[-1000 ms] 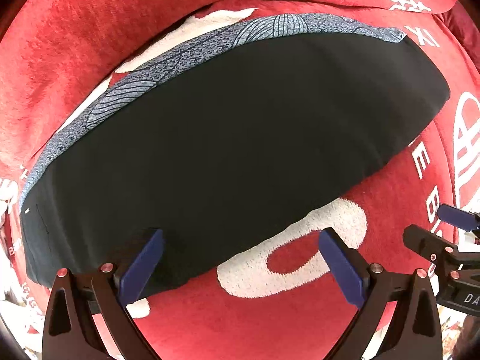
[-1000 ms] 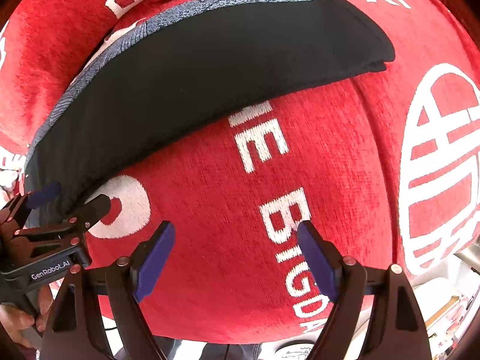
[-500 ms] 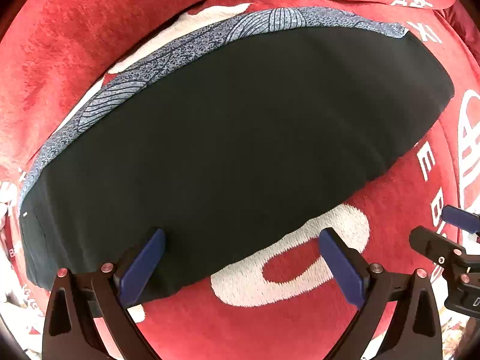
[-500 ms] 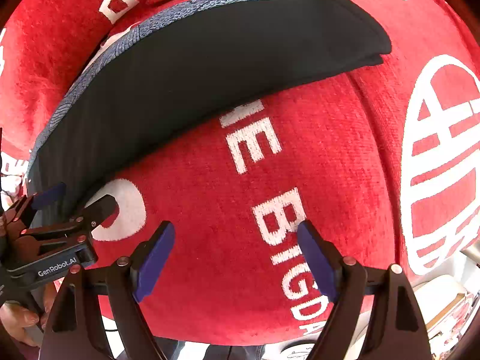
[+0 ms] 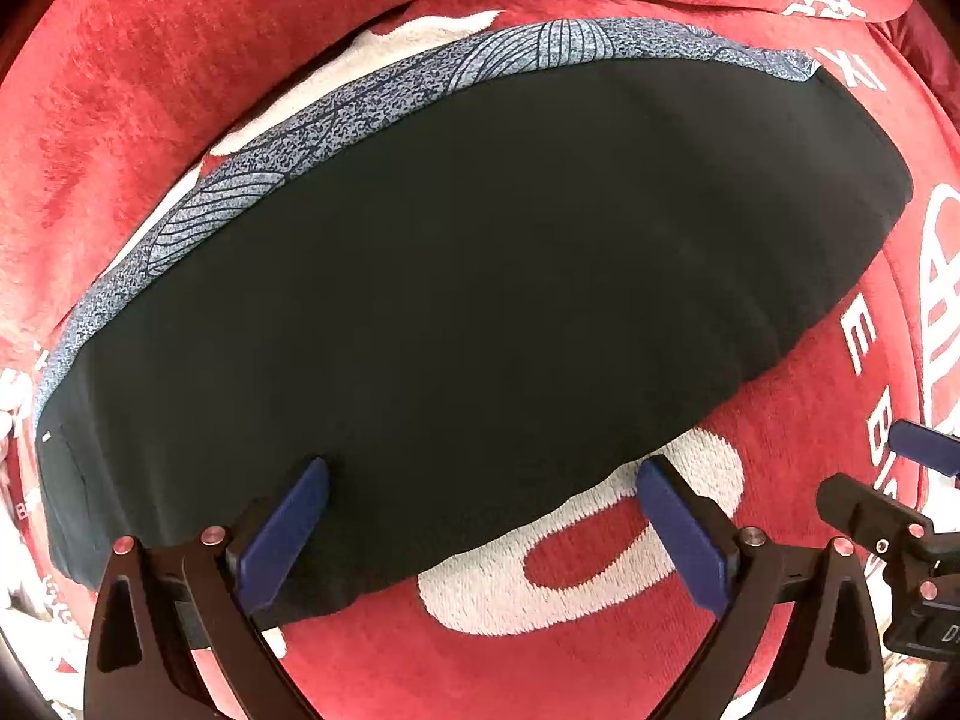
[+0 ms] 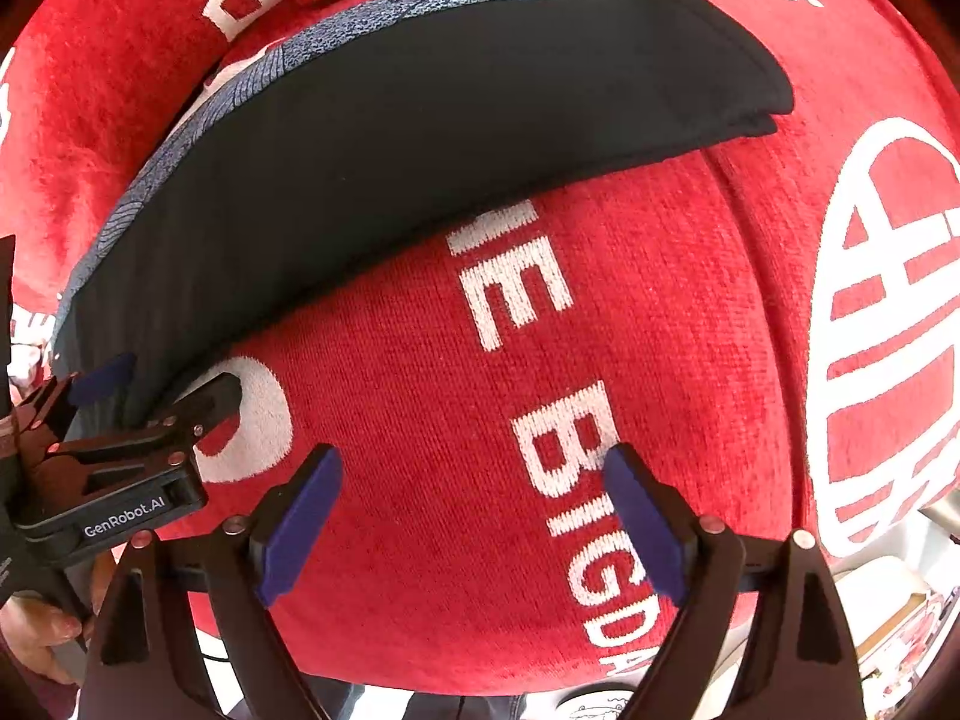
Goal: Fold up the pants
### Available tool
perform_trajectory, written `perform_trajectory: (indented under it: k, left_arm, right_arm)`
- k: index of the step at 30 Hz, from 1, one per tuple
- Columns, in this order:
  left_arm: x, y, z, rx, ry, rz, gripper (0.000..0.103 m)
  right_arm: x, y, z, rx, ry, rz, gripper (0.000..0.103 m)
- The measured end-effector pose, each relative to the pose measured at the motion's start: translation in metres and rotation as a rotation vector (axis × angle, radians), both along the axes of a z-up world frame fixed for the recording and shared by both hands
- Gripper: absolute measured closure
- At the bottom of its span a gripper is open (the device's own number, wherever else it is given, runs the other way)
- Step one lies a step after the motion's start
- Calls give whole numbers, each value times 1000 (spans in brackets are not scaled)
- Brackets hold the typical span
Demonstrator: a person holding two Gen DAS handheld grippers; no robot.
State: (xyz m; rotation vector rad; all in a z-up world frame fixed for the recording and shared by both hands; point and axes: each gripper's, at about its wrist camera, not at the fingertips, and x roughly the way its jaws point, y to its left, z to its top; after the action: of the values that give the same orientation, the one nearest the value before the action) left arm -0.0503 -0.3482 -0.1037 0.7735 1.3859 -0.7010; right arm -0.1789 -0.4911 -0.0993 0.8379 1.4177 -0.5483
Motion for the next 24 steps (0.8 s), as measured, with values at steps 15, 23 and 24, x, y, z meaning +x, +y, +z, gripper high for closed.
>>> perform_trajectory:
  k: [15, 23, 24]
  left_arm:
    - [3, -3, -4, 3, 16, -4, 0]
    - [5, -4, -7, 8, 6, 2, 0]
    - [6, -6, -7, 11, 8, 1, 0]
  right_arm:
    - [9, 9, 5, -8, 0, 2, 11]
    - [8, 4, 8, -5, -18, -7, 11]
    - [6, 2, 9, -1, -36, -22, 11]
